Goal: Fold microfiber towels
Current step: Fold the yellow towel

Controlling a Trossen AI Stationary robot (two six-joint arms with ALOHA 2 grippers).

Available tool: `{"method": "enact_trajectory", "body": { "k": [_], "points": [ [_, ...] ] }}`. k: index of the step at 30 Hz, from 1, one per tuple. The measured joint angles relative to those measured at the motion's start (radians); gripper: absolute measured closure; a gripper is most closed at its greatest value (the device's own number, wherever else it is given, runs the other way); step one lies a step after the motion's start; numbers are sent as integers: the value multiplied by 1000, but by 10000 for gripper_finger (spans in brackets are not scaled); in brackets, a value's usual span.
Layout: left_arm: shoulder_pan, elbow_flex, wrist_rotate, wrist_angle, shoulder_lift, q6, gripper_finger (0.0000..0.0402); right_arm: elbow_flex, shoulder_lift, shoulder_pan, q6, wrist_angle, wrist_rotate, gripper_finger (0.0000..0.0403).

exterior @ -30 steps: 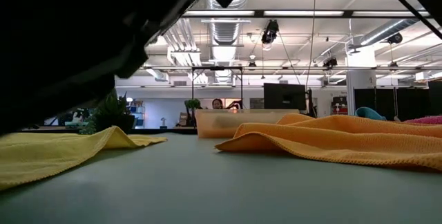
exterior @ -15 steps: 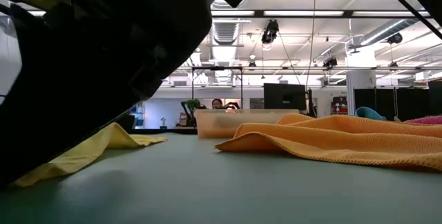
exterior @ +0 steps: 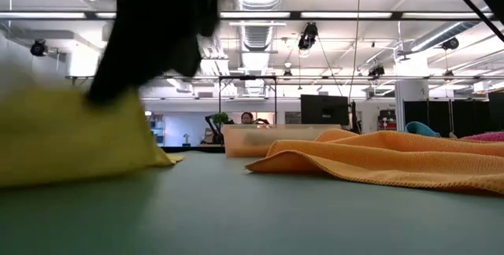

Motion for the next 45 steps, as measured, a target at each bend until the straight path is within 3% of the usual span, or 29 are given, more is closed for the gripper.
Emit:
{"method": "enact_trajectory", "body": {
  "k": [4, 8, 12, 32, 45],
  "points": [
    [3, 0, -179, 47, 0, -9, 242, 5, -67, -8, 96, -1, 3, 391],
    [14, 0, -379, 95, 0, -25, 242, 4, -105, -13, 176, -2, 77, 392],
    [40, 0, -498, 120, 1, -24, 242, 6, -145, -26, 264, 11, 94, 392],
    [112, 62, -563, 177, 2, 113, 242, 6, -147, -119, 390, -57, 153, 392],
    [275, 57, -565, 170, 2, 115, 242, 42, -147, -150, 398, -26, 150, 392]
  ]
}}
